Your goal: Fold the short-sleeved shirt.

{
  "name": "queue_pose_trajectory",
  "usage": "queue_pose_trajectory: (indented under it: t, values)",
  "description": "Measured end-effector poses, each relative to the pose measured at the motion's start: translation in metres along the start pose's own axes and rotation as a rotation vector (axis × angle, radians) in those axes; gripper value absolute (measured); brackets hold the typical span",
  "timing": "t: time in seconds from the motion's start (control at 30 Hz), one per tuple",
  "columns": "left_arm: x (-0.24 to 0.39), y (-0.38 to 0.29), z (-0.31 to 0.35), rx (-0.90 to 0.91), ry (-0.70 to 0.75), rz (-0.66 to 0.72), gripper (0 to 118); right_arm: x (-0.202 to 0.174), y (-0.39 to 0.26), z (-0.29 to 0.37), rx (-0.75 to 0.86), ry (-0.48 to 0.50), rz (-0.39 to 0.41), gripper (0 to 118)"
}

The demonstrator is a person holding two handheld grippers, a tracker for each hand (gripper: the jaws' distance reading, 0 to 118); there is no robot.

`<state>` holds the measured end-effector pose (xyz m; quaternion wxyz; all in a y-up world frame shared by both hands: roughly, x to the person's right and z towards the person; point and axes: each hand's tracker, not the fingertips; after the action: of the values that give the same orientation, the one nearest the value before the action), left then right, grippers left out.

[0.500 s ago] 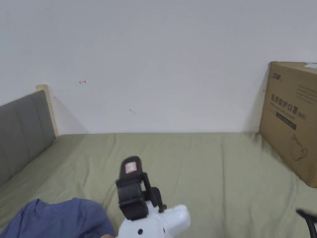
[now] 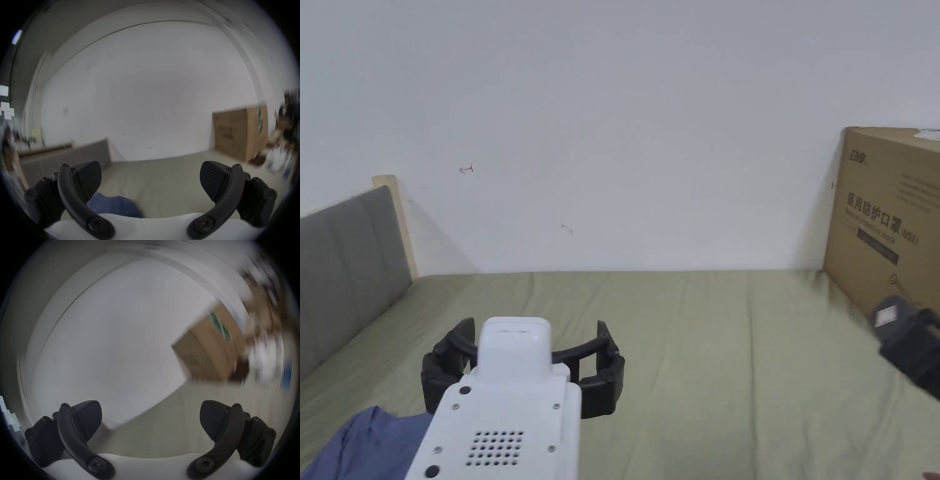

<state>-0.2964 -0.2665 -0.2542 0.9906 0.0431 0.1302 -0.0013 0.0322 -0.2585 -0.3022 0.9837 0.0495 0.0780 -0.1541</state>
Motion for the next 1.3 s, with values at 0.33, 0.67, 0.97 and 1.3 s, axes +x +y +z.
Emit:
queue_pose_trajectory:
  t: [0.33, 0.67, 0.97, 1.3]
  values:
    - [0.008, -0.022, 0.012, 0.007, 0.004, -0.012, 118, -0.029, -0.059, 0.008, -0.072, 0.001, 0.390, 118]
    - [0.006, -0.016, 0.005, -0.018, 0.000, 0.041, 118, -0.031, -0.044, -0.001, -0.072, 0.031, 0.326, 118]
    - [0.009, -0.013, 0.005, -0.013, -0.007, 0.014, 118, -0.020, -0.037, -0.010, -0.126, 0.008, 0.223, 118]
    - [0.010, -0.008, -0.001, -0.017, -0.035, 0.037, 118, -0.016, -0.029, -0.013, -0.120, -0.027, 0.223, 118]
